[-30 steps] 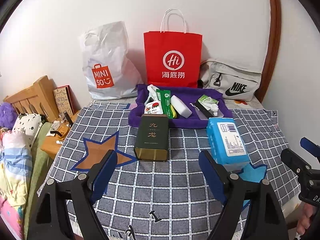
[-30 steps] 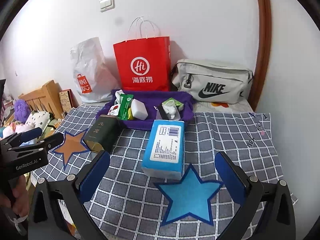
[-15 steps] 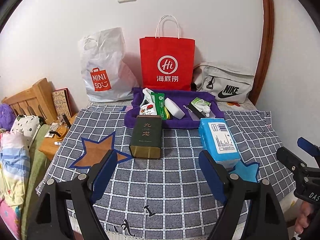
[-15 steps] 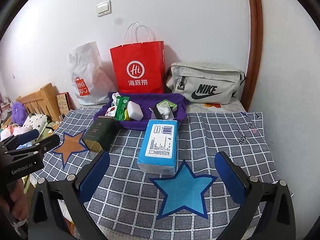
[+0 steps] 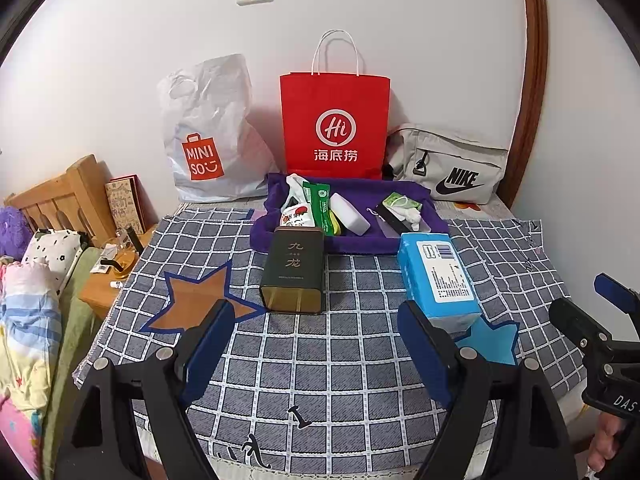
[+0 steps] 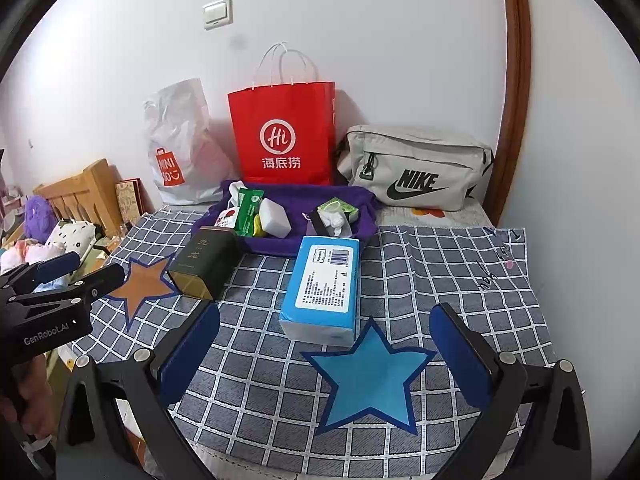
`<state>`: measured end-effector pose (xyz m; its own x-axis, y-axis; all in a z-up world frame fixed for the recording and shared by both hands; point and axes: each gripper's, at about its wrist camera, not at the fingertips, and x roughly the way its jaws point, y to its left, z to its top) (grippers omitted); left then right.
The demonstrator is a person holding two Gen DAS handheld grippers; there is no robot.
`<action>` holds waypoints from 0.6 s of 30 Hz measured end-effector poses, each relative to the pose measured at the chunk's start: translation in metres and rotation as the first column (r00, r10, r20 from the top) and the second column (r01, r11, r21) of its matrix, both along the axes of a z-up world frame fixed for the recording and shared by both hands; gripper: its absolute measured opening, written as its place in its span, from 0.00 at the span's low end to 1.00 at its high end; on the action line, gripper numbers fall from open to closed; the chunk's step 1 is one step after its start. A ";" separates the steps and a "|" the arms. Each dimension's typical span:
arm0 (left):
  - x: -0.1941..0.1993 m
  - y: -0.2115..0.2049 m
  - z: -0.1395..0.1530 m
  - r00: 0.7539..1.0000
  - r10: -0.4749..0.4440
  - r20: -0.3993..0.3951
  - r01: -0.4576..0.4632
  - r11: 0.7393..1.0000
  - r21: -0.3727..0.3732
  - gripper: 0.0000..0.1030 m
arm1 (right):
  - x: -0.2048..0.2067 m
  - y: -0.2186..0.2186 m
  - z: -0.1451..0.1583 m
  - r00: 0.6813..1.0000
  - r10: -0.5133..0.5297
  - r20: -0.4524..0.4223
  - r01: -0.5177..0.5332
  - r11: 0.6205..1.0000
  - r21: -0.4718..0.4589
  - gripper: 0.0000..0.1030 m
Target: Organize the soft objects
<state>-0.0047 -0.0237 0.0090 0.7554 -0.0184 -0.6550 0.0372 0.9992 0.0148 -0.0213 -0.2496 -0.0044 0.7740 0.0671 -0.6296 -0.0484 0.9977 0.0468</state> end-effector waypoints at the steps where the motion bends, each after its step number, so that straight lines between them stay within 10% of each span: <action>1: -0.001 0.000 0.000 1.000 0.001 0.000 -0.001 1.000 -0.001 0.80 | 0.000 0.000 0.000 1.000 0.000 0.000 0.000 1.000 -0.001 1.00; 18: 0.000 0.000 0.000 1.000 0.001 0.001 -0.001 1.000 0.001 0.80 | -0.002 -0.002 0.000 1.000 -0.007 0.003 0.007 1.000 0.006 1.00</action>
<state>-0.0051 -0.0240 0.0094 0.7558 -0.0173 -0.6545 0.0366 0.9992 0.0158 -0.0237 -0.2521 -0.0041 0.7762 0.0658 -0.6270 -0.0419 0.9977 0.0528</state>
